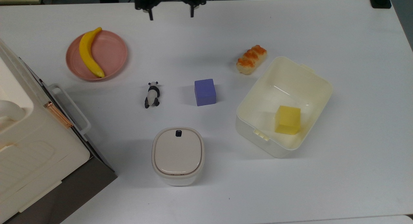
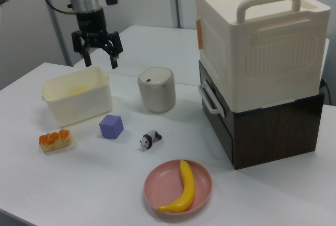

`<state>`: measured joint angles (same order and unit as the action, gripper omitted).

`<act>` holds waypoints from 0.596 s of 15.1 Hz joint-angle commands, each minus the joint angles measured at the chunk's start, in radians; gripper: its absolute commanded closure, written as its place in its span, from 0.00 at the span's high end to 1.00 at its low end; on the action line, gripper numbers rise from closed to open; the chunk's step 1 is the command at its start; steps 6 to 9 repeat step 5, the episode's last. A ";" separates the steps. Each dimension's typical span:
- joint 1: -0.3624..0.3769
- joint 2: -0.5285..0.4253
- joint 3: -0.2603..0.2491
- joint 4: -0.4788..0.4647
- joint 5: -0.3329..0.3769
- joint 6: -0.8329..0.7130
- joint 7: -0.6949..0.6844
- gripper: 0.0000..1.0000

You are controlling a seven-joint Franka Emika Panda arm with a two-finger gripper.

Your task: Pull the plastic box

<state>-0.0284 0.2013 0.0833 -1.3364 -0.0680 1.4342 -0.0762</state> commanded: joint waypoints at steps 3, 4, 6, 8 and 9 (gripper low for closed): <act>-0.001 -0.033 -0.033 -0.043 0.011 0.005 0.088 1.00; -0.001 -0.033 -0.033 -0.043 0.013 0.008 0.087 1.00; -0.001 -0.028 -0.031 -0.043 0.017 0.030 0.090 1.00; -0.001 -0.028 -0.031 -0.043 0.017 0.030 0.090 1.00; -0.001 -0.028 -0.031 -0.043 0.017 0.030 0.090 1.00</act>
